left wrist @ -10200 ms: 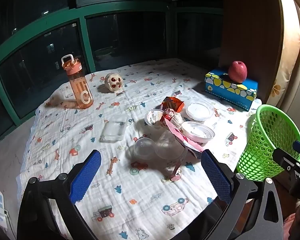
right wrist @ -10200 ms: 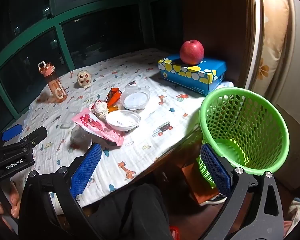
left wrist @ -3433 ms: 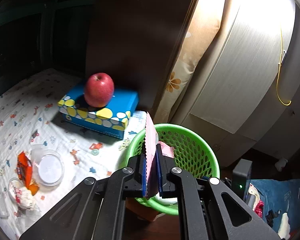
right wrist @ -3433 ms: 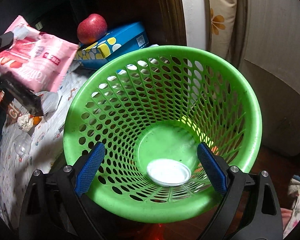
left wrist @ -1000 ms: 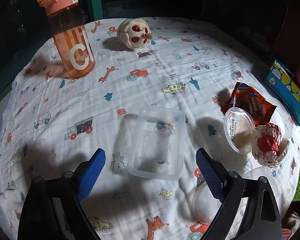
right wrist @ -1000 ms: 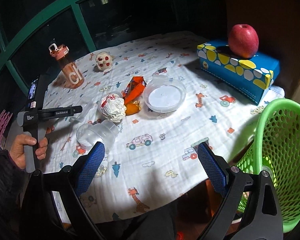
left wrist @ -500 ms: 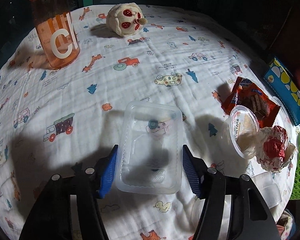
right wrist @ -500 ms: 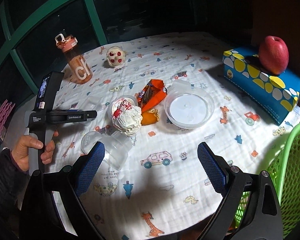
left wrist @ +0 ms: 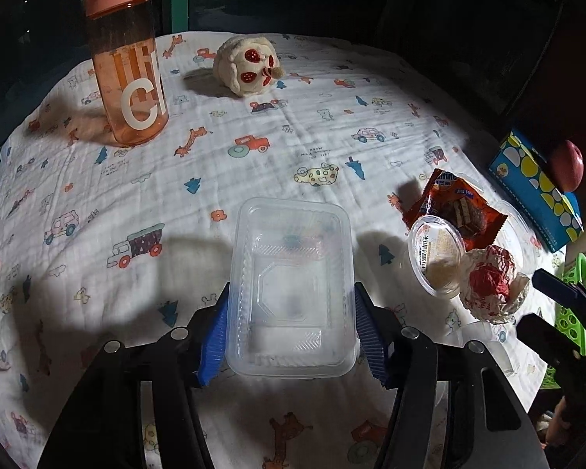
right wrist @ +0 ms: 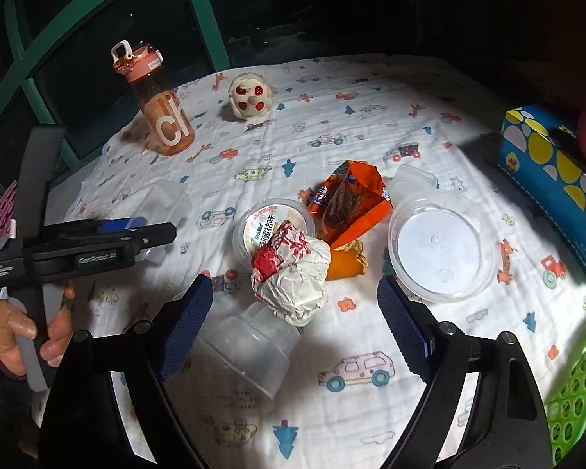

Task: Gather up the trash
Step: 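Grasp the crumpled white-and-red paper ball with the right tool, then drop the paper ball into the green basket with the right tool while the left tool drops the clear box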

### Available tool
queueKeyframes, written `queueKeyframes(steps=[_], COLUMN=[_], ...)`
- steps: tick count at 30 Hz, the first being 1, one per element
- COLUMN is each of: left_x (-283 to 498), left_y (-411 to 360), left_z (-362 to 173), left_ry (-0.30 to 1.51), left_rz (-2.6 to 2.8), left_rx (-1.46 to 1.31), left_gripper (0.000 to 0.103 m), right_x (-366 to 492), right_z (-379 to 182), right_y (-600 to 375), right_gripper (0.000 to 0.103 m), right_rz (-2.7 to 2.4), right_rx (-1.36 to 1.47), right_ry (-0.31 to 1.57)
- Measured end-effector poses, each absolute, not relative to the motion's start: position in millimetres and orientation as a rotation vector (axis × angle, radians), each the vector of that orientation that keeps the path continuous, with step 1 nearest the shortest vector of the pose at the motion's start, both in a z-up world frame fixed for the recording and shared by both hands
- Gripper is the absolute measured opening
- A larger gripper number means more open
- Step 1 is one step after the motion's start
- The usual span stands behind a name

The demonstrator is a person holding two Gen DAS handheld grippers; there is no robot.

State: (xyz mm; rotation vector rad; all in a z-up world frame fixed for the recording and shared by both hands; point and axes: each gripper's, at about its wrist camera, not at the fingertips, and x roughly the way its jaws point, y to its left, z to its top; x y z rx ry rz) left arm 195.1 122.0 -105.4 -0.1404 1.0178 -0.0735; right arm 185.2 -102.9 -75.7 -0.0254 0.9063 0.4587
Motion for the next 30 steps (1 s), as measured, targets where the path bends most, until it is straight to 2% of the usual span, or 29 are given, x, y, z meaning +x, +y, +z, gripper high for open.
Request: queueKeyframes(steps=[8, 9, 11, 13, 17, 30], left_x=[178, 177, 174, 172, 168, 151], left_y=[122, 121, 120, 117, 107, 51], left_z=[-89, -87, -84, -81, -73, -48], left_ry=[0.987, 0.985, 0.979, 0.975, 0.96, 0.916], left_rz=[-0.076, -0.077, -0.079, -0.084, -0.102, -0.209], left_rx=[-0.134, -0.133, -0.132, -0.134, -0.129, -0.093], left_gripper=[0.056, 0.056, 0.056, 0.056, 0.056, 0.056], right_x=[210, 211, 211, 207, 197, 152], right_z=[-96, -98, -100, -98, -89, -53], right_y=[-101, -101, -102, -104, -114, -172], right_gripper=[0.07, 0.063, 0.058, 0.048, 0.045, 0.044], right_rz=[0.446, 0.45, 0.457, 0.457, 0.453, 0.381], right_rx=[0.063, 0.07, 0.079, 0.08, 0.091, 0.113], right_ry=[0.983, 0.993, 1.007, 1.0, 0.974, 0.882])
